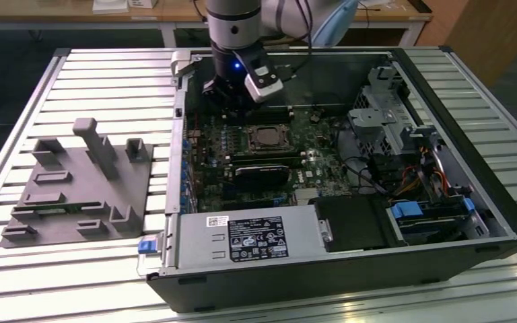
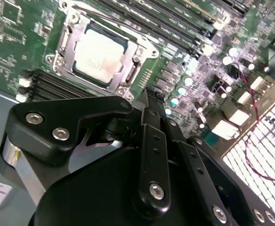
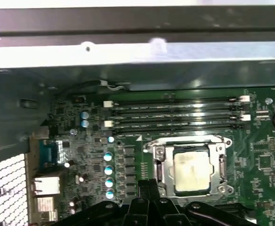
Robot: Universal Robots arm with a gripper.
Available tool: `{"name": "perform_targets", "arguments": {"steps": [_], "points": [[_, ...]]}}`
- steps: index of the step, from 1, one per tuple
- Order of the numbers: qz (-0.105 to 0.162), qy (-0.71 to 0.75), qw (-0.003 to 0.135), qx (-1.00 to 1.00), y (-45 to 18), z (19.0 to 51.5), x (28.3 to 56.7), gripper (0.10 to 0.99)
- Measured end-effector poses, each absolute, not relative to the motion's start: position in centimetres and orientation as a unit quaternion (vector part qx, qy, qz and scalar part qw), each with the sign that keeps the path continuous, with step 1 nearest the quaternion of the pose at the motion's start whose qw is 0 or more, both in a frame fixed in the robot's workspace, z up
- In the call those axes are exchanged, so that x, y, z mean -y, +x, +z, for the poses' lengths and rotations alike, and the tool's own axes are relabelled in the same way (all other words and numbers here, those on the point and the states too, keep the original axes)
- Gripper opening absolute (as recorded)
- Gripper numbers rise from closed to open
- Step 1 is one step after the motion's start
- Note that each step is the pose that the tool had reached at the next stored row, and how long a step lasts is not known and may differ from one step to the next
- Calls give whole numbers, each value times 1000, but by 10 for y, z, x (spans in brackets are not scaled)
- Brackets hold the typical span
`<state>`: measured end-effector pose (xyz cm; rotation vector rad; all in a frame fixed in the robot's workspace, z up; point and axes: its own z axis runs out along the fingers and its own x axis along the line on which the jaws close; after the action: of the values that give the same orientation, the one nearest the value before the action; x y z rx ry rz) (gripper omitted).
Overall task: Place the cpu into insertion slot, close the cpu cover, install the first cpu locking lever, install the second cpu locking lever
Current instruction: 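Install the first cpu locking lever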
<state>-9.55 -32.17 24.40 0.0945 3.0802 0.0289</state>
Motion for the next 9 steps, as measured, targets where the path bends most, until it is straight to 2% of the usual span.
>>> {"name": "perform_targets", "arguments": {"steps": [4,9], "points": [[24,31,30,-999,-100,243,322,106],[67,32,28,-997,-104,243,322,106]]}}
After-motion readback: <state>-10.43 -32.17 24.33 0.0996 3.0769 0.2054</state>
